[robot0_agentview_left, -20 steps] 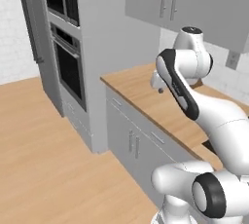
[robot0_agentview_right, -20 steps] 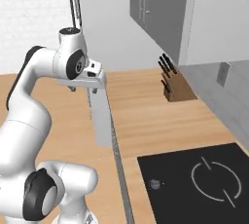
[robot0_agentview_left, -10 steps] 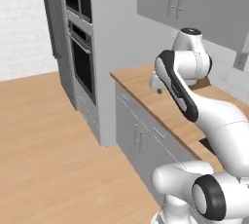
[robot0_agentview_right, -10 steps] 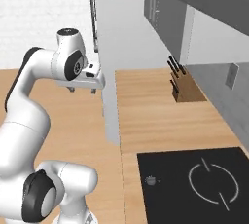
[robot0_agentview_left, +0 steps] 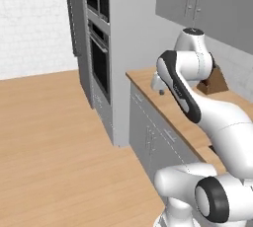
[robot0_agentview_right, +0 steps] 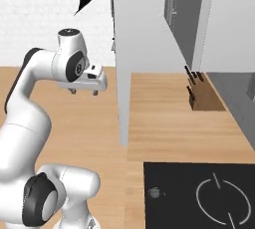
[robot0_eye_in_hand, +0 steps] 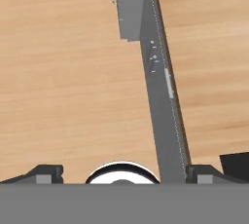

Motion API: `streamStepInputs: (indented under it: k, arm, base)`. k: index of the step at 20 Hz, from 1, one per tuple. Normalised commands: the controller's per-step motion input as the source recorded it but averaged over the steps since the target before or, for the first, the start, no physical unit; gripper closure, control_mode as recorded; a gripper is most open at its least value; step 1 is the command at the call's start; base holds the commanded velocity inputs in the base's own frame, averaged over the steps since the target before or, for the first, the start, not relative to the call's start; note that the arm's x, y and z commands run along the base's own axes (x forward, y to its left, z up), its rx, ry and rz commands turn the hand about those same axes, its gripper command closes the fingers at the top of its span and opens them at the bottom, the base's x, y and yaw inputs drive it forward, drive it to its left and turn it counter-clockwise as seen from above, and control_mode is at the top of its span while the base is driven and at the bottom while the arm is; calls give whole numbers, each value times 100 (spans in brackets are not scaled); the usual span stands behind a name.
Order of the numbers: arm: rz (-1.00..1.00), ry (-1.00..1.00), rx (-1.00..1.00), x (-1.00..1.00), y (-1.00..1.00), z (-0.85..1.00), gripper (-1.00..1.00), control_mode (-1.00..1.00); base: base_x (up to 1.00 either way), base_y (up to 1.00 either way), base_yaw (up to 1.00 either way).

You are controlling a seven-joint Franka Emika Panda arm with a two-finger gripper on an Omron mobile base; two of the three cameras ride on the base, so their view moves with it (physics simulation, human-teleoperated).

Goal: Take a straw from the drawer in front and place it inside the glass cup on the dining counter.

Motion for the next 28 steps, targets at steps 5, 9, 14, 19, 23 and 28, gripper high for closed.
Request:
streamStepInputs:
  k: [5, 9, 14, 19, 23, 28]
  arm:
    - [1, 0, 0, 0, 0, -5, -100, -100]
    - [6, 3, -14, 0, 6, -62, -100, -100]
    - [1, 10, -39, 12, 27, -100, -100, -100]
    - [0, 6, -20, 19, -2, -94, -100, -100]
    - [0, 5, -14, 23, -8, -83, -100, -100]
    - [-2, 0, -12, 2, -7, -72, -100, -100]
  base:
    - [0, -12, 12]
    - [0, 0, 0]
    - [0, 0, 0]
    - [0, 0, 0]
    - [0, 0, 0]
    - [0, 0, 0]
